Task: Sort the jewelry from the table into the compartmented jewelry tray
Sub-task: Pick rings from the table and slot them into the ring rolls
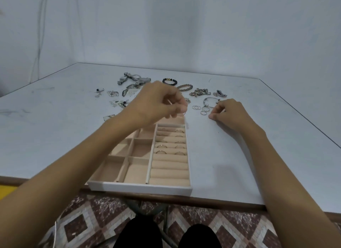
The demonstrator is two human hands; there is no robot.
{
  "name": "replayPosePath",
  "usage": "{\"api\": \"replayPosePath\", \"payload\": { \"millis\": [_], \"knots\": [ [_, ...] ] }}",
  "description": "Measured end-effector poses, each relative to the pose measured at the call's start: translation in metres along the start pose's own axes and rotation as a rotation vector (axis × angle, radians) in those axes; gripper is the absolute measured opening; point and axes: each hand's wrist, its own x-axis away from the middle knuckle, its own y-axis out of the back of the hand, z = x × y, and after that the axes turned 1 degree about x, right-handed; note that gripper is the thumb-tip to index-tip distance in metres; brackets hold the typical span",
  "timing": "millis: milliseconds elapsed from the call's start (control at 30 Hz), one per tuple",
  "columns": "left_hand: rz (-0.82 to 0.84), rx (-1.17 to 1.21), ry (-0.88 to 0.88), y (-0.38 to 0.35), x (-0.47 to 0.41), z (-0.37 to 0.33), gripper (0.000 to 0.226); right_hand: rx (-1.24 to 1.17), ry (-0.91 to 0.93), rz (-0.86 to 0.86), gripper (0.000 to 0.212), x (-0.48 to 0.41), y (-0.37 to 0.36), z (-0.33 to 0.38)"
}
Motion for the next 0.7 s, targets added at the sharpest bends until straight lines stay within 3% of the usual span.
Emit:
{"api": "replayPosePath", "payload": {
  "millis": [167,300,500,700],
  "knots": [
    [-0.071,0.161,0.033,0.013,0.052,0.009,0.008,0.015,-0.077,0.1,0.028,-0.001,-0.003,0.002],
    [-0.123,0.243,0.055,0.017,0.071,0.015,0.009,0.119,-0.059,0.095,0.018,-0.002,-0.005,0.005],
    [-0.105,0.279,0.049,0.01,0.088,0.013,0.009,0.13,-0.004,0.055,0.02,0.008,-0.007,0.009],
    [-0.102,0.258,0.034,0.006,0.094,0.014,0.011,-0.027,0.066,-0.051,0.024,0.016,-0.009,0.011]
  ]
}}
